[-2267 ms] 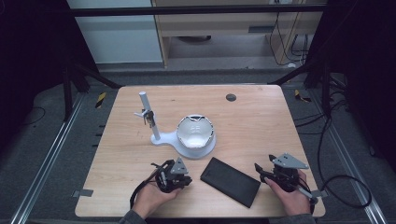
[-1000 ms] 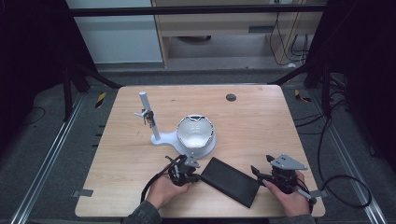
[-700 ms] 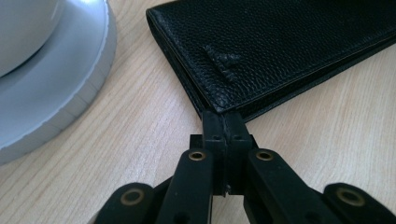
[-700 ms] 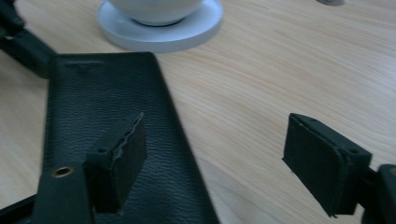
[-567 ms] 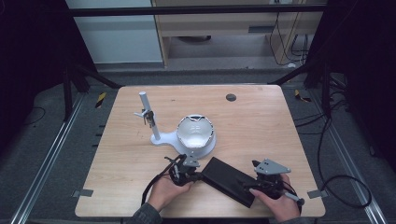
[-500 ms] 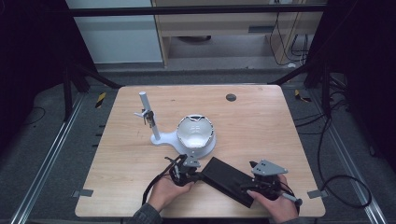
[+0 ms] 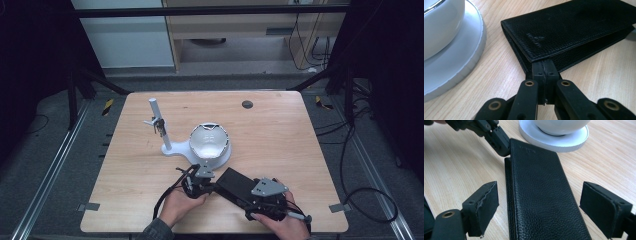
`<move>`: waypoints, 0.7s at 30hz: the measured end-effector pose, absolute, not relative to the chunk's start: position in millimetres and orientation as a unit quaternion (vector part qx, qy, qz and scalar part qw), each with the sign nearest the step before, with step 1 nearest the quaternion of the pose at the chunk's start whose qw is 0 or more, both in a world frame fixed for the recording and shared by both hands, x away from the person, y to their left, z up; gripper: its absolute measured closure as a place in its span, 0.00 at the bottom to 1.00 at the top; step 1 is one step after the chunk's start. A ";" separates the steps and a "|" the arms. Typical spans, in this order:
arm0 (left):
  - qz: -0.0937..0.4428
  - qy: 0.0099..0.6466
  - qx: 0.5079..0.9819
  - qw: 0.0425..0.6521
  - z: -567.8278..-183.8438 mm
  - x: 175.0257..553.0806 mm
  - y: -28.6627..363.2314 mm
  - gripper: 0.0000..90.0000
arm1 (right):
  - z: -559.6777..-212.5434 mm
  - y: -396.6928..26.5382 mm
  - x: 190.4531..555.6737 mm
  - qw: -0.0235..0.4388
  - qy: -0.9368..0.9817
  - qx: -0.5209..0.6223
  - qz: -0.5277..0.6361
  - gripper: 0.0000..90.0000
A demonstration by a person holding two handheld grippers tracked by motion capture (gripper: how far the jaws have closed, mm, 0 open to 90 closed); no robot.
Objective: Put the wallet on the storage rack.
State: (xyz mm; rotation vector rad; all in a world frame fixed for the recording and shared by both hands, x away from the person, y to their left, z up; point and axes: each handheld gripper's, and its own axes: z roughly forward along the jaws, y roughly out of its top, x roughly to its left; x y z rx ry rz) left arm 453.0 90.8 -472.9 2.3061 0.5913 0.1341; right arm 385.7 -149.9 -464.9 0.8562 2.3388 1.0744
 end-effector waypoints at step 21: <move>0.066 0.230 0.887 0.394 -464.7 454.1 88.0 1.00 | -462.3 -131.6 386.8 0.222 0.865 0.294 0.341 0.25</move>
